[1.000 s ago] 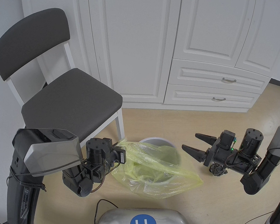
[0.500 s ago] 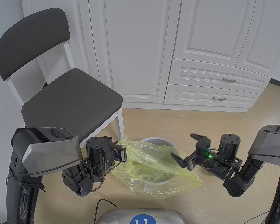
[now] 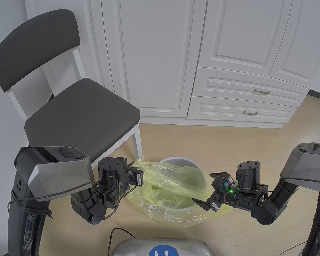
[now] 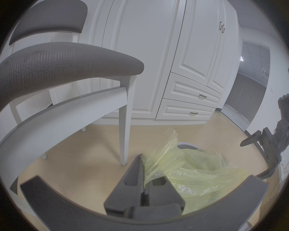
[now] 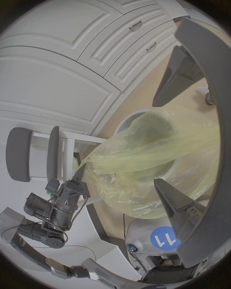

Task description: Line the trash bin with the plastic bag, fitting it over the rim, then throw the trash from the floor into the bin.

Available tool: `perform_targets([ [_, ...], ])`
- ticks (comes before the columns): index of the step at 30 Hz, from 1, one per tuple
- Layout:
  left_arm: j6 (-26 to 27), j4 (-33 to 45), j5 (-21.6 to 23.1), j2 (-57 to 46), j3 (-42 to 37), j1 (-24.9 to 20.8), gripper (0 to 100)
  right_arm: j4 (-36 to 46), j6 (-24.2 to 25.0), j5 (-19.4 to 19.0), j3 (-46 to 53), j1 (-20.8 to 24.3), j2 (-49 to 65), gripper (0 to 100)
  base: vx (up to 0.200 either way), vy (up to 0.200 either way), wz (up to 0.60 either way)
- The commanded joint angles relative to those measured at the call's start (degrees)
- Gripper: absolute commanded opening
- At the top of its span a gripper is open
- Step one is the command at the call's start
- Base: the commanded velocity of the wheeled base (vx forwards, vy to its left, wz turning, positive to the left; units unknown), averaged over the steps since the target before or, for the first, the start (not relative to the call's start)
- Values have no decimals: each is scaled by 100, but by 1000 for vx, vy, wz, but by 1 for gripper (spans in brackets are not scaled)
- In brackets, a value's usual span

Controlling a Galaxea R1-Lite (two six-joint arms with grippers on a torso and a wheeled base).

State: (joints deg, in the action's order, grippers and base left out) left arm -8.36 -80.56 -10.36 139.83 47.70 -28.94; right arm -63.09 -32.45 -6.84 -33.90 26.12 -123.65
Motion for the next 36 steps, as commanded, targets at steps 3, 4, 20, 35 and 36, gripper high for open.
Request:
perform_targets([
  [3, 1, -4, -1, 27, -7, 11, 0, 16, -7, -2, -380, -116, -599, 100, 0, 0, 0],
  [4, 1, -4, -1, 27, -7, 11, 0, 16, -7, -2, -442, -160, -687, 100, 0, 0, 0],
  [20, 1, -13, -1, 36, 2, 20, 0, -46, 63, -10, -1198, -371, -1575, 0, 0, 0, 0],
  [35, 28, 119, 69, 484, 204, 468, 0, -37, 2876, -898, -1497, -301, -643, 0, 0, 0, 0],
  [36, 28, 137, 69, 511, 204, 486, 0, -11, 3122, -925, -1611, -301, -678, 0, 0, 0, 0],
])
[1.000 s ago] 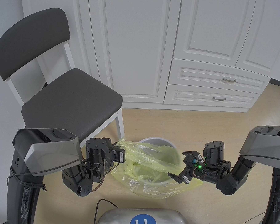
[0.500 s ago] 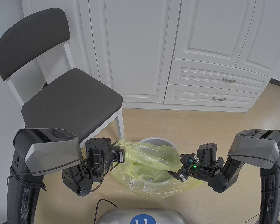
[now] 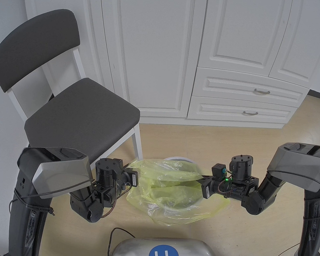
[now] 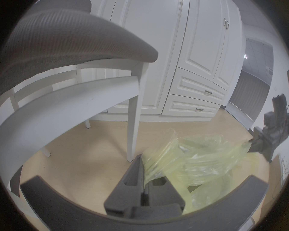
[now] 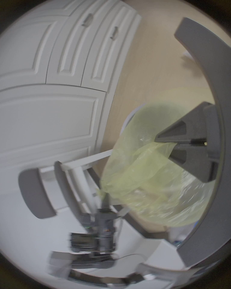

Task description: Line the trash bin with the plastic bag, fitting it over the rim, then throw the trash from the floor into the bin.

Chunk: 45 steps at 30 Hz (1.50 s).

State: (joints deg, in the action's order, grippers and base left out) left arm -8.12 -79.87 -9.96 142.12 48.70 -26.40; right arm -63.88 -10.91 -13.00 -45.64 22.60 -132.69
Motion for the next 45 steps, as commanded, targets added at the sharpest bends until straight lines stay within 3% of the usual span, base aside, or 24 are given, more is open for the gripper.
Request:
perform_targets([
  [1, 3, 95, 38, 299, 113, 250, 0, 95, 1223, -318, -551, 78, 165, 0, 0, 0, 0],
  [6, -41, 147, 56, 519, 342, 285, 0, 244, 2392, -318, -1254, 87, -213, 0, 0, 0, 0],
  [13, -172, 121, -6, 782, 808, 180, 0, 570, 3218, -247, -2072, -45, -679, 0, 0, 0, 0],
  [23, -726, 130, -507, 1011, 1528, -207, 0, 587, 3359, -195, -2678, -406, -1153, 0, 0, 0, 0],
  [34, -779, 139, -525, 1028, 1458, -365, 0, 956, 3367, -186, -3205, -845, -1382, 0, 0, 0, 0],
  [45, -805, 42, -525, 976, 1423, -348, 0, 903, 3490, -1, -3416, -836, -1610, 0, 0, 0, 0],
])
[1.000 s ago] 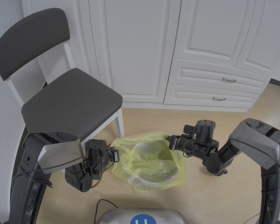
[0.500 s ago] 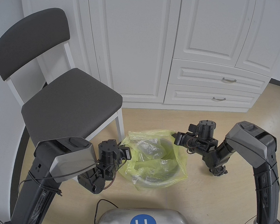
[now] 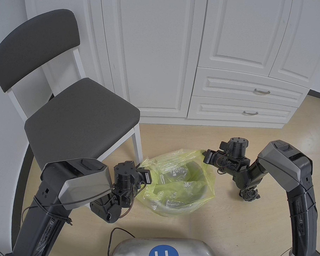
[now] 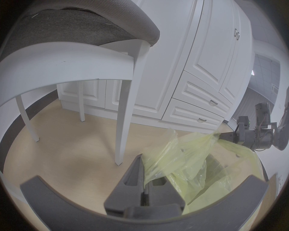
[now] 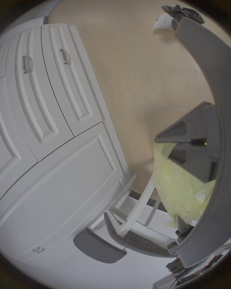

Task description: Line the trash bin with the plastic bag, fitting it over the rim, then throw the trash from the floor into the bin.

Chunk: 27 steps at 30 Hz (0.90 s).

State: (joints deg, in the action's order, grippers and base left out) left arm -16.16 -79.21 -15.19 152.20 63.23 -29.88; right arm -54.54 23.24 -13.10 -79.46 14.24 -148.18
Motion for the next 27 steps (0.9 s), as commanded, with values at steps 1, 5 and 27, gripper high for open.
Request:
perform_targets([
  [1, -1, -59, -2, -59, -48, -9, 0, -39, 252, 10, -8, 26, -1, 0, 0, 0, 0],
  [5, 8, -279, 7, -261, -294, -62, 0, -118, 375, 10, 185, 97, 219, 0, 0, 0, 0],
  [27, 87, -252, 640, -1219, -1445, -141, 100, -461, -3, -298, 1293, 220, 1318, 100, 0, 0, 0],
])
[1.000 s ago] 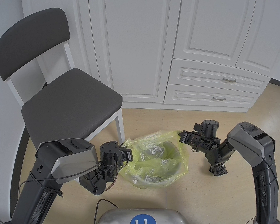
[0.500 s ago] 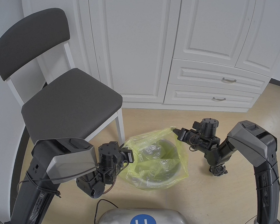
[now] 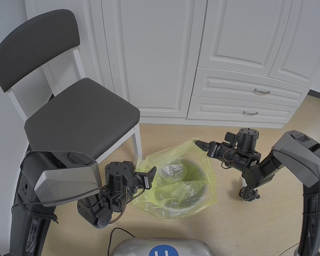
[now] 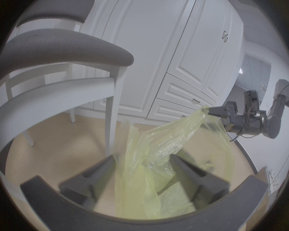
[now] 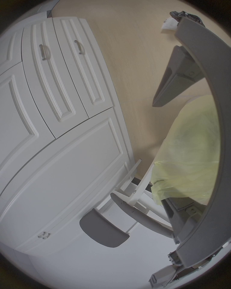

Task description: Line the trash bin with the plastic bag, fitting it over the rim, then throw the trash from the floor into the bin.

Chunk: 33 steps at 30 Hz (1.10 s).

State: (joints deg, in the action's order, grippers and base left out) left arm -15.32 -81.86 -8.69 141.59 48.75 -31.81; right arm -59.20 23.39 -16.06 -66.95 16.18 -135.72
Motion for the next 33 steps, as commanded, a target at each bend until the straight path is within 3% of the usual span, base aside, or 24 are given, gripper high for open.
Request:
perform_targets([
  [1, 3, 12, -1, -176, -6, 52, 100, 5, -19, -3, 33, 26, 54, 100, 0, 0, 0],
  [12, 38, -14, 25, -466, -261, -45, 100, -197, 122, 32, -116, 70, -51, 100, 0, 0, 0],
  [19, 900, -58, -229, -44, -23, -265, 100, -180, 166, 41, -116, 35, -78, 100, 0, 0, 0],
  [24, 1392, 241, -405, 96, 478, -379, 100, -145, 157, 41, -160, -18, -69, 100, 0, 0, 0],
  [27, 1717, 970, -810, 299, 1365, -388, 100, -110, 60, 32, -20, -18, -16, 100, 0, 0, 0],
  [30, 1726, 1629, -1170, 483, 2200, -405, 100, 145, -362, 32, 218, -53, 212, 100, 0, 0, 0],
  [33, 1691, 2078, -1231, 624, 2824, -405, 100, 506, -801, -64, 516, -150, 555, 100, 0, 0, 0],
])
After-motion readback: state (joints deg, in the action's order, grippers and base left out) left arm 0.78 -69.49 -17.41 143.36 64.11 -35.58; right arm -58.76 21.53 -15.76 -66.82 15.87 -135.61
